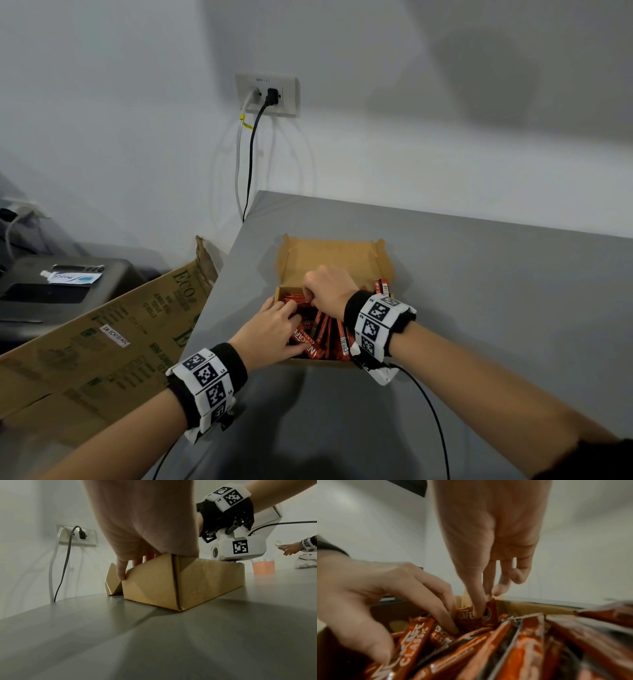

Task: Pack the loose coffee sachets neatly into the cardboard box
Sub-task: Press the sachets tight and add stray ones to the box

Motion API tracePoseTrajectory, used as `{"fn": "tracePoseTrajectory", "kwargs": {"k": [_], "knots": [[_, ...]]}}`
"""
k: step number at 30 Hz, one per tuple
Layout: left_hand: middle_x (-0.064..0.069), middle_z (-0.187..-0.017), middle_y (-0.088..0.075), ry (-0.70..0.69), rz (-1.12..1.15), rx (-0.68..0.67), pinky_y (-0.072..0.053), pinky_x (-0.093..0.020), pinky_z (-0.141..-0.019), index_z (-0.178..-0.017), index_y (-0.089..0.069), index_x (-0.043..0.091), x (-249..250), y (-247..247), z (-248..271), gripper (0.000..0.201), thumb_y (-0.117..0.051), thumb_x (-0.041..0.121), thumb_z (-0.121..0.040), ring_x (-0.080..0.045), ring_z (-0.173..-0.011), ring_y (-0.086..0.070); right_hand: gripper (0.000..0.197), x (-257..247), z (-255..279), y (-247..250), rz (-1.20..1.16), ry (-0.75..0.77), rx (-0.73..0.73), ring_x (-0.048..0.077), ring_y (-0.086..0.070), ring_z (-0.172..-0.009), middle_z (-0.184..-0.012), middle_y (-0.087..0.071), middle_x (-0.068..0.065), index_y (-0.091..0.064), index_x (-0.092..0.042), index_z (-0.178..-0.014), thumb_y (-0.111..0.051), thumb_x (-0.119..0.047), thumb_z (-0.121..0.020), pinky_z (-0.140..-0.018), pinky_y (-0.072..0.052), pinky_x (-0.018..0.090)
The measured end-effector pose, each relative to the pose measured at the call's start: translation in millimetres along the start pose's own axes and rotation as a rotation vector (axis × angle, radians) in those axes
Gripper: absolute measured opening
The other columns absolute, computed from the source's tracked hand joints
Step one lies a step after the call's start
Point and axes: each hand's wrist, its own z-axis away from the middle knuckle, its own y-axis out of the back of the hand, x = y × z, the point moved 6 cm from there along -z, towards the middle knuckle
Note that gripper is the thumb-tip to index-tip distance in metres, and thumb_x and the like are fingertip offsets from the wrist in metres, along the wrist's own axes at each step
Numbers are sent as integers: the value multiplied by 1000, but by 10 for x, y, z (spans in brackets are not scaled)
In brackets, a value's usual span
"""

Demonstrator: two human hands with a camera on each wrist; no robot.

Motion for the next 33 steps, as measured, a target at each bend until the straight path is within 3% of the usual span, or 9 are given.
{"fn": "tracePoseTrajectory", "kwargs": {"k": [3,8,11,15,18,23,29,33], "knots": [[1,-90,-58,10,3,19,-54,-29,-82,-86,-71,18,11,42,6,56,-37,62,-81,-12,-77,-60,11,23,-8,-1,41,-14,-8,27,-61,-90,-97,-64,9,-62,-11,-88,-55,-2,-86,-77,-51,38],[-14,-125,-53,55,45,-41,-51,-32,-88,-102,-68,12,1,38,25,61,-36,61,-84,-19,-93,-63,10,37,-4,-18,87,-14,-46,28,-60,-93,-100,-63,11,-60,-6,-97,-54,-5,-89,-80,-51,38],[-11,-115,-61,43,19,-48,-54,-32,-83,-104,-69,11,17,48,17,65,-33,61,-83,-20,-90,-65,7,71,-10,-22,32,-15,-80,25,-62,-90,-97,-65,8,-63,-10,-91,-61,-12,-85,-75,-52,36],[-6,-107,-64,36,23,-27,-55,-29,-78,-106,-68,12,30,95,-3,65,-34,61,-81,-16,-85,-65,19,179,-10,-4,10,-51,-149,22,-63,-91,-99,-67,4,-67,-16,-98,-65,-24,-81,-76,-54,34],[-8,-113,-62,54,60,-61,-53,-34,-85,-113,-64,10,22,83,-6,69,-32,62,-82,-19,-93,-64,13,209,2,19,38,-45,-162,22,-63,-91,-100,-66,4,-67,-16,-95,-64,-19,-82,-77,-54,34],[-3,-102,-68,20,28,-64,-56,-28,-76,-103,-69,11,42,106,-18,68,-32,63,-80,-13,-85,-68,16,199,27,30,118,-47,-150,24,-62,-91,-100,-65,6,-62,-13,-96,-67,-21,-82,-72,-50,32],[-5,-116,-64,76,100,-95,-53,-33,-87,-122,-55,8,17,73,7,68,-36,61,-83,-17,-98,-65,41,107,39,7,254,-50,-141,23,-61,-89,-98,-63,7,-56,-9,-101,-72,-38,-78,-67,-42,30],[-4,-117,-64,87,102,-124,-52,-33,-88,-125,-52,9,22,90,9,70,-30,63,-86,-16,-98,-65,33,116,39,-7,193,-70,-122,24,-62,-90,-99,-64,7,-57,-8,-101,-71,-30,-80,-68,-44,31]]}}
